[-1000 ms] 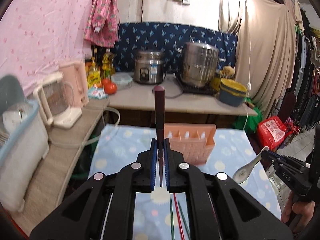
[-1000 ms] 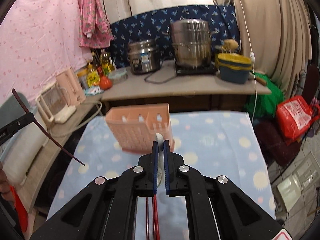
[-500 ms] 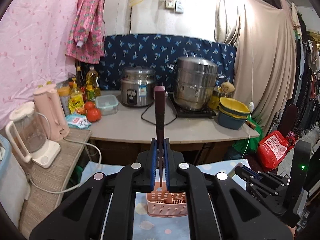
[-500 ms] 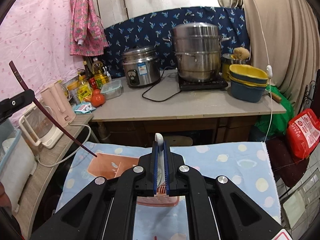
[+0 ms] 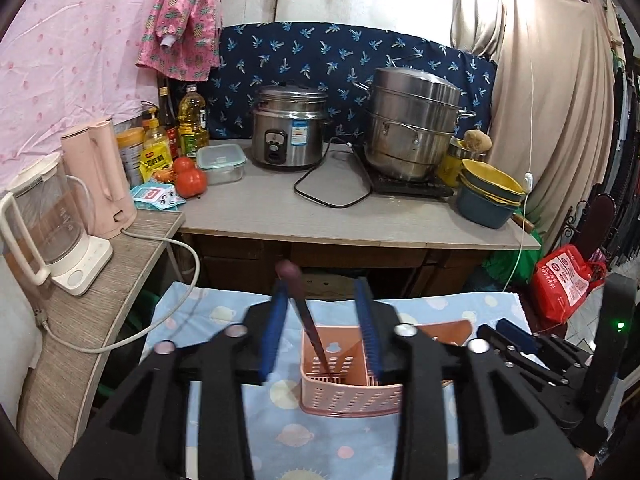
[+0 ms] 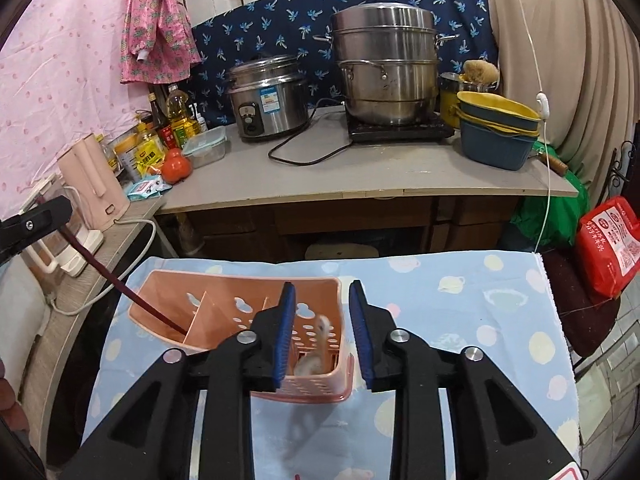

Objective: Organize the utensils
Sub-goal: 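Open the left tool over the pink holder while the right tool releases the spoon into it, then move both open tools back down to the remaining utensils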

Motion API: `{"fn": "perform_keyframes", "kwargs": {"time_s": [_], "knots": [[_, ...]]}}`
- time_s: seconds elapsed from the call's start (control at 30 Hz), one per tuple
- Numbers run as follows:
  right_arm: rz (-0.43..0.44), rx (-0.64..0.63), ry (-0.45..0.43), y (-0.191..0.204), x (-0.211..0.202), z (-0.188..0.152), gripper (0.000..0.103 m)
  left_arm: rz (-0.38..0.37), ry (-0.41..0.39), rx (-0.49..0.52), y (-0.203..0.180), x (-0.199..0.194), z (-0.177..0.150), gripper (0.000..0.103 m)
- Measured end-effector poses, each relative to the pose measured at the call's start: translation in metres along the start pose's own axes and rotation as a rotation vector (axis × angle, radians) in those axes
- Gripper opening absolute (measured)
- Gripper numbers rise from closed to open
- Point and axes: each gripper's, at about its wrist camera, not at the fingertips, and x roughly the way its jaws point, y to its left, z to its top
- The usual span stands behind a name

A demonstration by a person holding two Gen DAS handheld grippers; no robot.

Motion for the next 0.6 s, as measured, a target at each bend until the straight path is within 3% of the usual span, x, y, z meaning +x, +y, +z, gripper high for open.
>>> {"fn": "perform_keyframes", "kwargs": {"time_s": [0.3,0.6], "knots": [[0.007,0.01,-0.015,-0.007,-0.053,-0.024,0.028,0.011,0.022,-0.027,0.014,-0.033,-0.025,0.036],[-0.024,-0.016,0.012,-0.005,-0.117,-0.097,0.029,0.009,0.041,-0.051,0.025,-0.095,-0.075,0.036]]}}
